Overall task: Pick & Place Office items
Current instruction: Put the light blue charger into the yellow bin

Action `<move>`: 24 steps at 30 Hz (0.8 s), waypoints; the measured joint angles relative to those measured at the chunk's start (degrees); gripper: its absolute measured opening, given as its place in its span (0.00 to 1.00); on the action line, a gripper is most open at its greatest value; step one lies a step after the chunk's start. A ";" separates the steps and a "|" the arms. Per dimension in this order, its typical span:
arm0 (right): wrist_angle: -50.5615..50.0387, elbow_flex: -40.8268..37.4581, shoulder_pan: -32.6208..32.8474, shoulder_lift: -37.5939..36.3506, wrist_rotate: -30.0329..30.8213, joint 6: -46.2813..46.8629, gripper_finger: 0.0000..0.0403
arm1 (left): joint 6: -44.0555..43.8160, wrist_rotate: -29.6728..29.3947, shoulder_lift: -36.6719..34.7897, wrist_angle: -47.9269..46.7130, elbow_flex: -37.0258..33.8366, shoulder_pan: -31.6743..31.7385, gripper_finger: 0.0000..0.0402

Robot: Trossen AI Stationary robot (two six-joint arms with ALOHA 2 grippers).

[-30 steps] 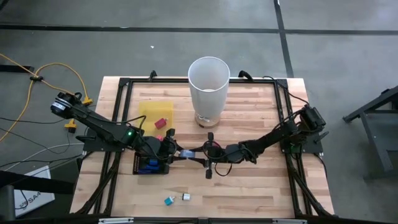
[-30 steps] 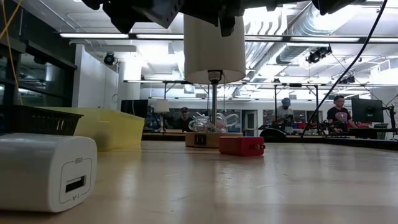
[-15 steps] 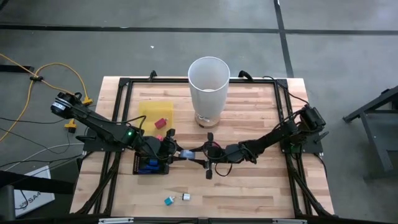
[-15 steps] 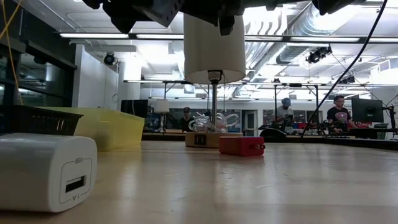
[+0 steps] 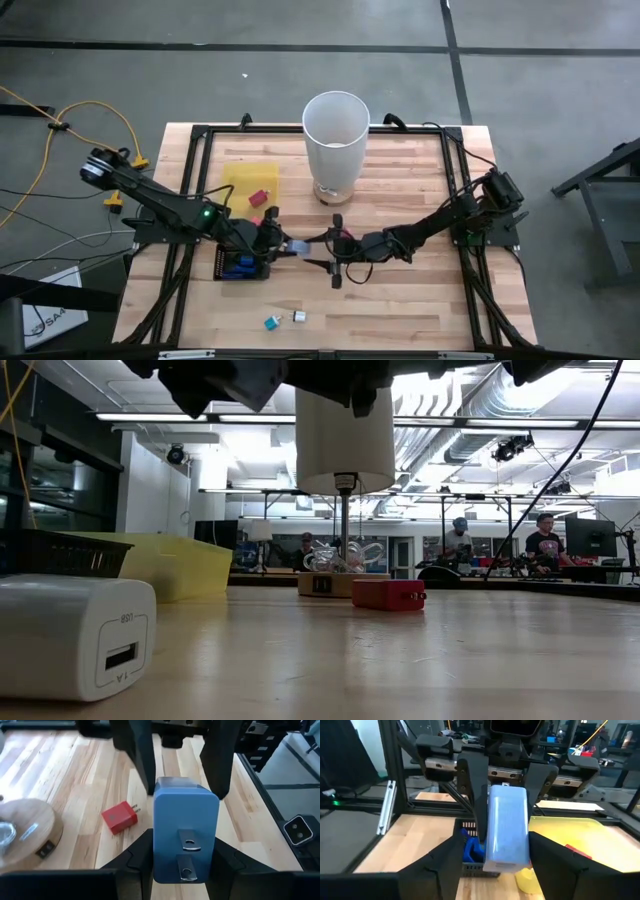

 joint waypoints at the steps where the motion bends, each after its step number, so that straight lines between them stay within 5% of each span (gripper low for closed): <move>1: -0.19 0.00 0.00 0.00 0.39 -0.45 0.52 | -0.74 0.02 -0.51 -0.93 0.00 0.00 0.29; 14: -12.75 0.03 0.04 0.00 3.16 7.84 0.52 | -6.08 -0.02 -10.32 -13.59 0.00 -1.58 0.29; 24: -19.28 0.03 0.04 0.00 2.25 15.74 0.52 | -20.24 -2.12 -12.48 -28.73 0.00 -1.18 0.29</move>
